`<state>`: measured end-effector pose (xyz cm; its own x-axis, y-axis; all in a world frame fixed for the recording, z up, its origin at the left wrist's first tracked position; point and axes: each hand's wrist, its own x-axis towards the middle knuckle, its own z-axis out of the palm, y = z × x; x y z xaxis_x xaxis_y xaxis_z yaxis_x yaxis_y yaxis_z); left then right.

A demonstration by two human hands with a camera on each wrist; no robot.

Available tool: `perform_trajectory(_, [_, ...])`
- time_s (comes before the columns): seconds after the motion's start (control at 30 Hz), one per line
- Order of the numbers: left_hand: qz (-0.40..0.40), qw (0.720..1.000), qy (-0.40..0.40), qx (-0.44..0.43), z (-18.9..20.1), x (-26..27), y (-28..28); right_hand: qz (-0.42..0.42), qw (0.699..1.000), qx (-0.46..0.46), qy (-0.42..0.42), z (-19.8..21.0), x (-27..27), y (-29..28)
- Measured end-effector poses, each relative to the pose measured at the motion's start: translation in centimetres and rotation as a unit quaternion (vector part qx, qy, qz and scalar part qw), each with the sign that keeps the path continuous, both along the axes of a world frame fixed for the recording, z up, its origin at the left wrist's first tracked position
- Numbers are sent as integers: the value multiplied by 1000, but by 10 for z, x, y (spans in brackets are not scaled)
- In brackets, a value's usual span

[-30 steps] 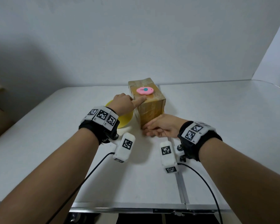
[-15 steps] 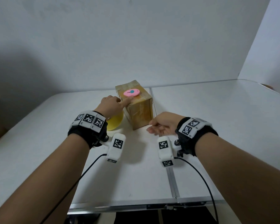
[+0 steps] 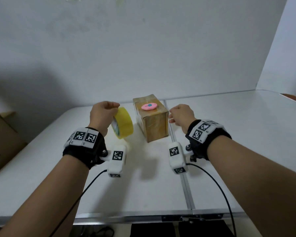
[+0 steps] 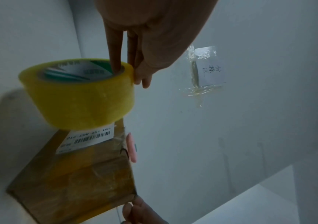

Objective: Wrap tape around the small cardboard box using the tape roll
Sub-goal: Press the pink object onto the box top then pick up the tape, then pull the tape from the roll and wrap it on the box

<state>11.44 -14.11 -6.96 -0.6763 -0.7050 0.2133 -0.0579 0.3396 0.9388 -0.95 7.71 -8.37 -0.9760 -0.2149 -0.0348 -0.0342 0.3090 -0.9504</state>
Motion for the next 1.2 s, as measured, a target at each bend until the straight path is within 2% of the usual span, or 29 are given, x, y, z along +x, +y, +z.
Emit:
perform_trajectory(0.1, [-91,996,-18,3,16,18,11,-5,1000,-13,17,-3,6,0])
perform_trajectory(0.23, [-241,966,-90,4,34,38,30,12,1000,-22,1,-3,10,8])
perform_trajectory(0.4, [-336,935,-107,33,35,33,60,38,999,-13,-21,3,9,25])
perform_trajectory(0.53, [-359,926,-84,80,28,13,86,54,998,-23,-18,6,9,43])
perform_trajectory(0.7, [-342,931,-42,117,13,-14,121,106,992,-75,3,11,9,66])
perform_trajectory(0.83, [-341,925,-37,163,-2,-31,138,126,985,-121,-3,6,12,83])
perform_trajectory(0.97, [-339,926,-38,163,-12,-43,149,141,982,-126,7,-5,14,94])
perform_trajectory(1.2, [-338,926,-36,167,-14,-48,152,123,983,-113,80,-15,16,102])
